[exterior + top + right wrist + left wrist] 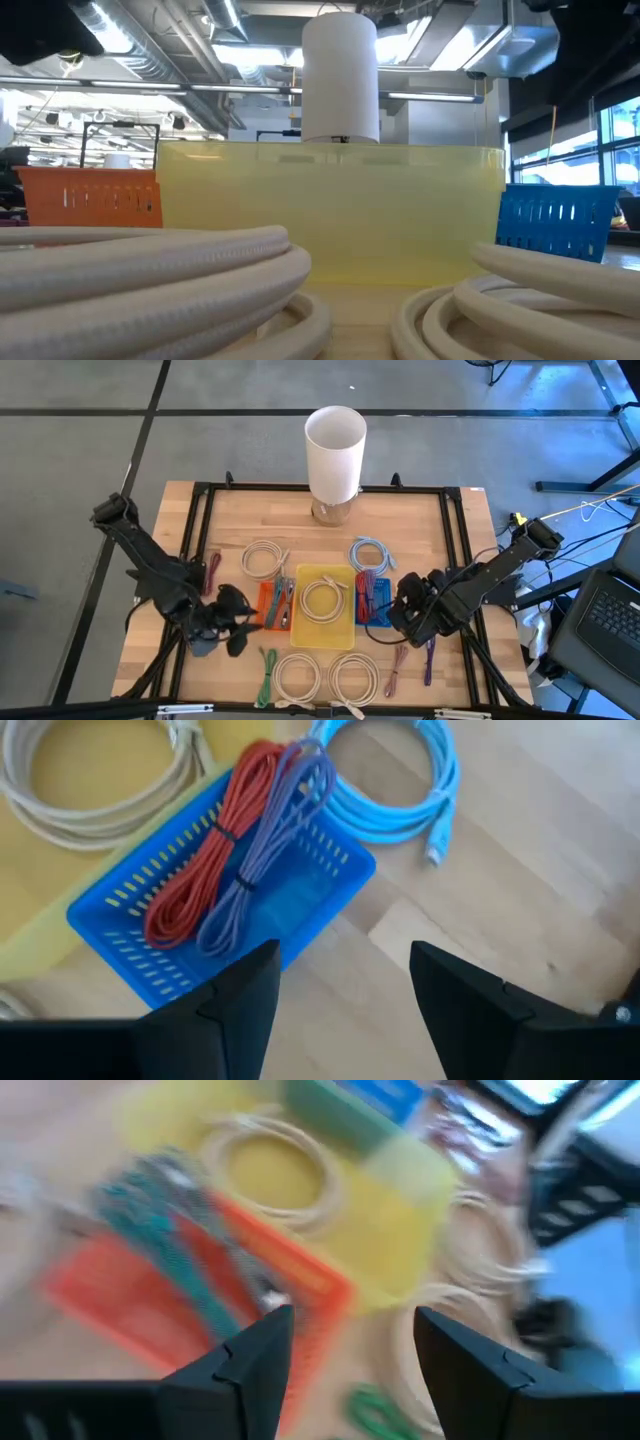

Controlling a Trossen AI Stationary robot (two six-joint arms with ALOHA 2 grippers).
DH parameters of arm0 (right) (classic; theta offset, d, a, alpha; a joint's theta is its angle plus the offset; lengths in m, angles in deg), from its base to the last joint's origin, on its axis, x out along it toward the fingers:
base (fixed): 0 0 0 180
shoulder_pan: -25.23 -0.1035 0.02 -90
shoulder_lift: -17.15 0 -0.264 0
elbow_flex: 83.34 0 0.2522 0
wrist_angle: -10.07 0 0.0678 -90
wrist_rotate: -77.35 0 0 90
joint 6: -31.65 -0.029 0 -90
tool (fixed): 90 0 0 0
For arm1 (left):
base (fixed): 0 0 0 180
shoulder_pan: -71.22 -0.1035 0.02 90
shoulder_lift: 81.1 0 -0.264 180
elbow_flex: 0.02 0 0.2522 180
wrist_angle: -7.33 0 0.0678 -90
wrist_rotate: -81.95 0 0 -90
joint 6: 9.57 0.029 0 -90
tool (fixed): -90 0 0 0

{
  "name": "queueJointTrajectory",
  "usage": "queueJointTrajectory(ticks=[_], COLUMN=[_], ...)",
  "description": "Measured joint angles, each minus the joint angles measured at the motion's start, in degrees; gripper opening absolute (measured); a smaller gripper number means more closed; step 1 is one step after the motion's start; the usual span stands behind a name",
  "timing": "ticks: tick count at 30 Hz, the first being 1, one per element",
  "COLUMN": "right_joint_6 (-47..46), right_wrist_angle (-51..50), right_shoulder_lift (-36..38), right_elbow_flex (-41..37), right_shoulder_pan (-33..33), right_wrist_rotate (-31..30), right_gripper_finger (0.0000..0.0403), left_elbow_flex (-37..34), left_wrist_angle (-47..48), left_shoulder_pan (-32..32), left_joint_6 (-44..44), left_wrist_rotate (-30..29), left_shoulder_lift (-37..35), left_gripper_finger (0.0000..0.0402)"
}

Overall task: Pick & Place USB Port
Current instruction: Put the brown HDMI cable into the yellow bin

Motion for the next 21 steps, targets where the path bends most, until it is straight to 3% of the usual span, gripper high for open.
queueJointTrajectory(ticks=[2, 5, 8, 10, 15, 21], right_joint_6=[0.8, 1.6, 2.2, 2.3, 2.3, 2.3], right_wrist_angle=[0.2, 1.2, 1.9, 1.9, 2.8, 4.3], right_shoulder_lift=[0.0, 0.0, 0.0, 0.0, 0.0, 0.0], right_elbow_flex=[0.2, 0.2, 0.2, 0.2, 0.2, 0.3], right_shoulder_pan=[0.0, 0.0, 0.0, 0.1, 0.0, 0.0], right_wrist_rotate=[-1.2, -1.6, -1.7, -1.8, -2.9, -2.8], right_gripper_finger=[0.0226, 0.0226, 0.0226, 0.0226, 0.0226, 0.0226], left_elbow_flex=[0.0, 0.0, 0.0, 0.0, 0.0, 0.0], left_wrist_angle=[7.3, 17.7, 25.0, 26.2, 24.8, 25.3], left_shoulder_pan=[-0.9, -4.9, -9.5, -12.3, -17.8, -25.5], left_joint_6=[-2.1, -0.8, 9.5, 18.5, 42.2, 58.4], left_wrist_rotate=[-0.1, 8.6, 19.1, 22.4, 20.0, 17.0], left_shoulder_lift=[-1.0, -1.7, -1.4, -1.0, 0.1, 0.5], left_gripper_finger=[0.0195, 0.0189, 0.0184, 0.0182, 0.0182, 0.0176])
